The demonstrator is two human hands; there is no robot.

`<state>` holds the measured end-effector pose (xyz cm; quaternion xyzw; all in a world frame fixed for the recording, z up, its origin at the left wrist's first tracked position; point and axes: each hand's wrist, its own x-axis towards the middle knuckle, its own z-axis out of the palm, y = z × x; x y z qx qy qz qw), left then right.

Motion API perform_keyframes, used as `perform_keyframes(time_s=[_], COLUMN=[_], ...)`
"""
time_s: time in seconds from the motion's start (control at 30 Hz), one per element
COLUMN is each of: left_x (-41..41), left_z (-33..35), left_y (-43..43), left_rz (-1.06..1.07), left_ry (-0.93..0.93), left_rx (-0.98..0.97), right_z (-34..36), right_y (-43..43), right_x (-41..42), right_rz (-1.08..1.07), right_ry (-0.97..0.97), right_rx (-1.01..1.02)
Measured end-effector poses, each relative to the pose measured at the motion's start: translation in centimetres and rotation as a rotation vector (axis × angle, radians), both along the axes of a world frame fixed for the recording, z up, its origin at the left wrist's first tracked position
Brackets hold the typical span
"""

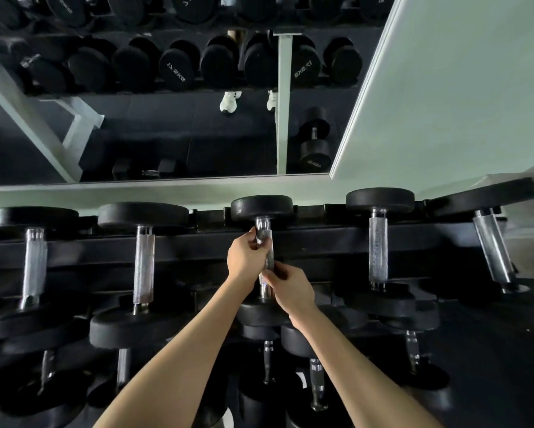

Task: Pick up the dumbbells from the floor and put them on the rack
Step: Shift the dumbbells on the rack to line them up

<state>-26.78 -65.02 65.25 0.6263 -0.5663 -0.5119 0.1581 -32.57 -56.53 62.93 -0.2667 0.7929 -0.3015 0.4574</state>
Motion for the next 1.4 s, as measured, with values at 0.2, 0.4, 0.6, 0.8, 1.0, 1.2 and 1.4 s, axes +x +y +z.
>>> perform_keyframes(time_s=[0.2,0.4,0.6,0.8,1.0,1.2,1.4], left_x=[0.5,0.7,1.2,1.4,-5.3,-11.2,-13.0], left_z=[-0.3,-0.7,0.3,4.7,2.6,-0.8,-2.0], left_y=[-0.4,-0.8,-0.6,2.0,7.3,9.6,11.7], left_rz=[0.044,0.035,-0.014,0.040,-0.540,-0.631,-0.593], left_ry=[0.041,0.073,0.036,-0.288,-0.168,-0.195,-0.289], left_rx=[0.068,0.097,0.121,-0.351,-0.153,0.045,0.052], right_z=[-0.1,0.2,1.8,5.9,2.0,1.2,0.8], right_y=[-0.2,-0.3,-0.2,5.2,6.0,4.1,4.0], right_x=[0.9,1.3,0.9,-6.7,-17.3,-17.5,-17.6], right_rz=[-0.019,-0.022,0.107,-0.428,-0.419,-0.533,-0.490], right_ry=[0.043,0.050,0.093,0.751,0.265,-0.382,-0.275], right_rx=[0.033,0.042,0.036,-0.299,0.019,-0.141,-0.071])
